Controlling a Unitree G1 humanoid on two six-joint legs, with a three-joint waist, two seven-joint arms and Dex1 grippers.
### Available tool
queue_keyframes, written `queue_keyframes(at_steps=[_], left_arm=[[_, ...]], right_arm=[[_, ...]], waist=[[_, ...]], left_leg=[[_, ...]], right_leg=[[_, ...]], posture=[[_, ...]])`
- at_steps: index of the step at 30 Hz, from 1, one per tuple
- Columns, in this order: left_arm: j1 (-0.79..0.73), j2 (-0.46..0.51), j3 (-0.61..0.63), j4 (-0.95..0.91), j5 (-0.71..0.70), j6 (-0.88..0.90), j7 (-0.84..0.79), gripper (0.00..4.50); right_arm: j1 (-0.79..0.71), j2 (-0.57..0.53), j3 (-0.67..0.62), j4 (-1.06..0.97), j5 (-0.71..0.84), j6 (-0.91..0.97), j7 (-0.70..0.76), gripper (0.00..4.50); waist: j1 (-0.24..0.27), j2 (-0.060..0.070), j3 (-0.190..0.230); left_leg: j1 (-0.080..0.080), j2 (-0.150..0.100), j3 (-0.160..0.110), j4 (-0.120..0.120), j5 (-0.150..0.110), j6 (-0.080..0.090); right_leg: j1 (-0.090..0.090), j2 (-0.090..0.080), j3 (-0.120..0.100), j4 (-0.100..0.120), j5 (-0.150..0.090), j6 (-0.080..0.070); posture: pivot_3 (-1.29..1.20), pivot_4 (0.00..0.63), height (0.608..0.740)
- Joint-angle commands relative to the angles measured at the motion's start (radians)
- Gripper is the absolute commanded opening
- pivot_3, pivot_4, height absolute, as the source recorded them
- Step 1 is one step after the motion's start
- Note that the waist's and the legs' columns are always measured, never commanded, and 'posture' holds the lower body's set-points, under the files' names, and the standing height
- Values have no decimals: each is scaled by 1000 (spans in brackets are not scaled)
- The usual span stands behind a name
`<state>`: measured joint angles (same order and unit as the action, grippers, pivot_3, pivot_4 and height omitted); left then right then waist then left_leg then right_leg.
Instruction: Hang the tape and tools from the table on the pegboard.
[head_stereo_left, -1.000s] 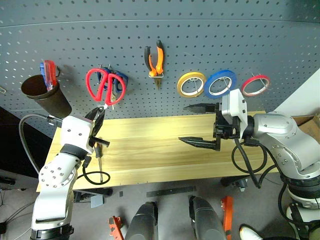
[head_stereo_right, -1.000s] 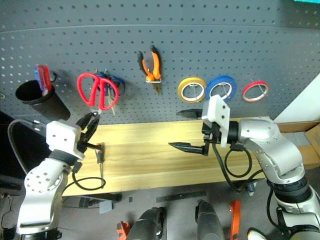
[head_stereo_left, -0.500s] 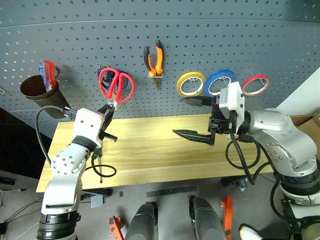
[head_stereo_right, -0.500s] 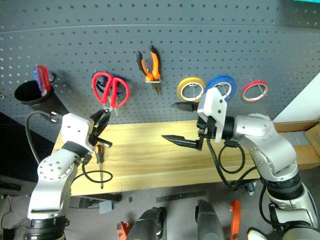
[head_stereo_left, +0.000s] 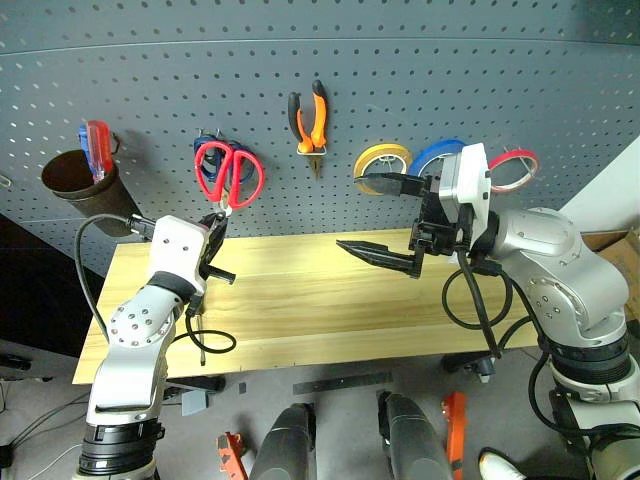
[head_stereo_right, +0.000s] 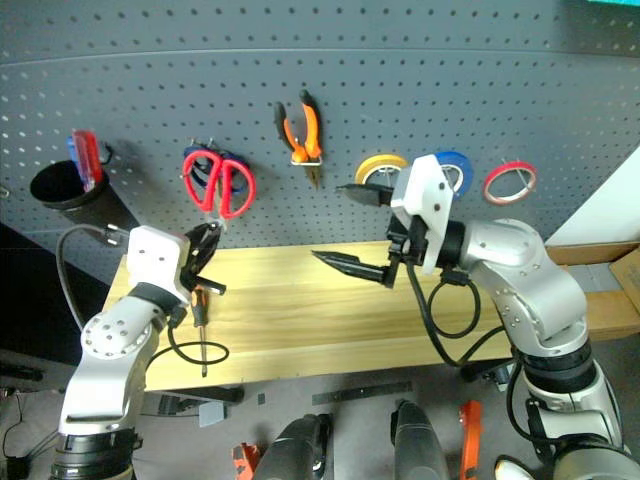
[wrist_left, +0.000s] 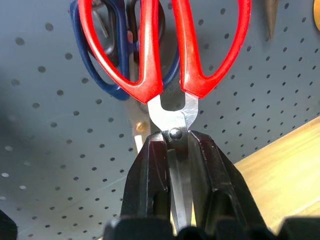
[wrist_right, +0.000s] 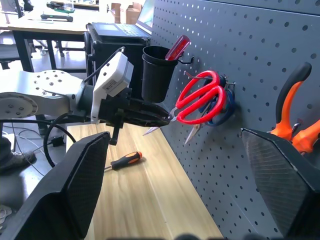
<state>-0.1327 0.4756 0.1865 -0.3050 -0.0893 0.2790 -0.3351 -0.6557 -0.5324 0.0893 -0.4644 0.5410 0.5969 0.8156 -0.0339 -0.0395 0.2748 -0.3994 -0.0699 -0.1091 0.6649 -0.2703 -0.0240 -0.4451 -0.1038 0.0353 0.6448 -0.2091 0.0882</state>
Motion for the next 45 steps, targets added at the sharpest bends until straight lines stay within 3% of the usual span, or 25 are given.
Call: queue_keyframes(at_steps=[1, 9, 10, 14, 19, 25, 35, 38, 45], left_arm=[[29, 0, -5, -34, -5, 8, -11, 1489], [172, -8, -18, -51, 7, 157, 8, 4293], [186, -7, -14, -48, 7, 195, 15, 4445], [192, -11, 31, -20, -12, 338, 45, 4445], [49, -28, 179, 144, -69, 591, 135, 4445], [-107, 9, 221, 362, -91, 646, 133, 4445], [-262, 7, 207, 633, -89, 573, 160, 4445], [-282, 0, 234, 689, -96, 548, 191, 3824], [-283, -9, 268, 734, -125, 524, 238, 1344]], right_arm=[[-6, -1, -21, -29, 15, -14, -2, 4342], [110, 1, 27, -57, -1, 80, -74, 4342], [126, 12, 45, -67, -11, 92, -96, 4342], [144, 100, 118, -85, -24, 241, -248, 4342], [80, 309, 143, 22, -60, 450, -473, 4342], [-5, 421, 235, 116, -126, 479, -537, 4342], [-23, 446, 353, 99, -179, 474, -512, 4342], [-39, 435, 374, 94, -191, 467, -493, 4342], [-70, 410, 402, 94, -232, 444, -460, 4342]], waist=[[-1, 0, 0], [-2, 0, 0], [-2, 0, 0], [-7, 0, 0], [-10, 0, 1], [-19, 1, 2], [-26, 2, 7], [-30, 2, 8], [-43, 2, 8]], left_leg=[[0, 0, 0, 0, 0, 0], [0, 0, 0, 0, 0, 0], [0, 0, 0, 0, 0, 0], [1, 1, 0, 0, 0, 0], [1, 6, -1, 1, 1, -1], [2, 10, 0, 1, 1, -2], [0, 11, 1, -1, -1, -4], [0, 11, 1, -1, -1, -4], [0, 12, 1, -1, -1, -5]], right_leg=[[0, 0, 0, 0, 0, 0], [0, 0, 1, 0, 0, 0], [-1, 0, 0, 0, 0, 0], [-1, 1, 0, 2, 0, 0], [0, 7, -1, 2, 4, -5], [-1, 10, -1, 2, 5, -5], [-6, 11, 0, 1, 5, -6], [-6, 11, 0, 1, 5, -5], [-6, 11, 0, 0, 5, -5]], posture=[[-83, 236, 740], [-69, 248, 740], [-66, 253, 740], [-58, 269, 740], [-55, 292, 740], [-58, 326, 740], [-80, 351, 740], [-86, 349, 740], [-93, 341, 740]])
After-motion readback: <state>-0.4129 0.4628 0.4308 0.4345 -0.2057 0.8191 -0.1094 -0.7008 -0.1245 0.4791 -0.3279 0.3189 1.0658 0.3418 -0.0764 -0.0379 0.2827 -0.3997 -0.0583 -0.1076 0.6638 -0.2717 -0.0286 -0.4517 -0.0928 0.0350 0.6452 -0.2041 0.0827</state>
